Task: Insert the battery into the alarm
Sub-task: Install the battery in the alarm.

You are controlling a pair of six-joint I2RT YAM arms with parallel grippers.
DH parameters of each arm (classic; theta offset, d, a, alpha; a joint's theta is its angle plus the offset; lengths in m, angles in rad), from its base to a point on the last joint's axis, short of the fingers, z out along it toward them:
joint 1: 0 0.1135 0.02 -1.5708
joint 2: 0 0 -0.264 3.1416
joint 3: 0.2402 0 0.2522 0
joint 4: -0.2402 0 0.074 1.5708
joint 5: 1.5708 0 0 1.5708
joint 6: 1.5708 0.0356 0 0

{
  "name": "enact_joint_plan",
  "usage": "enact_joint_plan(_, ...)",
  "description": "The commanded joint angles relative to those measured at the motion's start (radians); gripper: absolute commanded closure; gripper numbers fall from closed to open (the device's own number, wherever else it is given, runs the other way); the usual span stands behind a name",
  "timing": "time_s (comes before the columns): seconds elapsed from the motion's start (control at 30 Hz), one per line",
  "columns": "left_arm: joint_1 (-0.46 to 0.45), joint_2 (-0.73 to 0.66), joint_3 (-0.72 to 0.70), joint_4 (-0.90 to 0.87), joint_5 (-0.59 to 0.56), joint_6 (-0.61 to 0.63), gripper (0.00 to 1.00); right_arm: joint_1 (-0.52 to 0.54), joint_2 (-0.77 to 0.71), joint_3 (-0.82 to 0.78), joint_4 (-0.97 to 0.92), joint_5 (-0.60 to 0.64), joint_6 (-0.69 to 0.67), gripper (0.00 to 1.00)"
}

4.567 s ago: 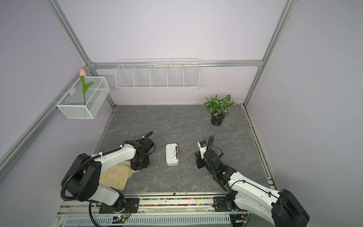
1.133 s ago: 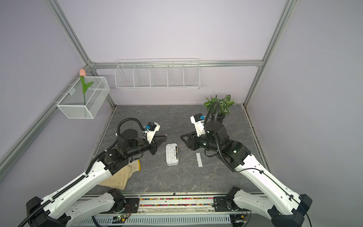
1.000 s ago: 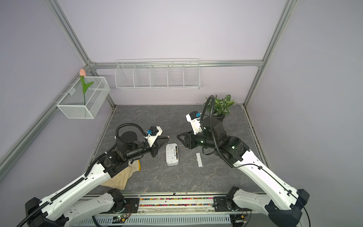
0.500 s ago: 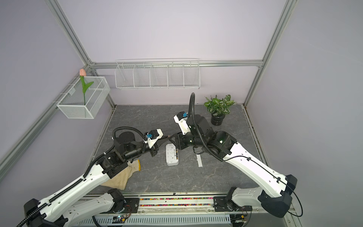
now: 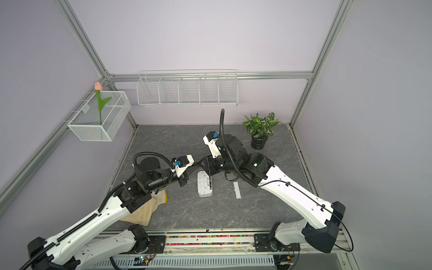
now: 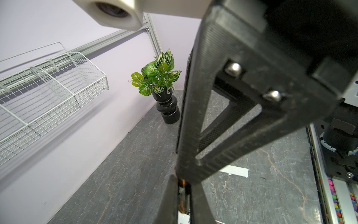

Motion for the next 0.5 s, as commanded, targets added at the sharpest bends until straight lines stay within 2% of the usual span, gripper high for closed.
enact_joint_plan(0.0, -0.006, -0.013, 0.0, 0.011, 0.019, 0.023, 1.0, 0.007, 0.014, 0.022, 0.01, 0.014, 0.011, 0.71)
enact_joint_plan(0.47, -0.01, -0.02, -0.005, 0.007, 0.017, 0.044, 1.0, 0.012, 0.036, 0.021, 0.004, 0.009, 0.015, 0.83)
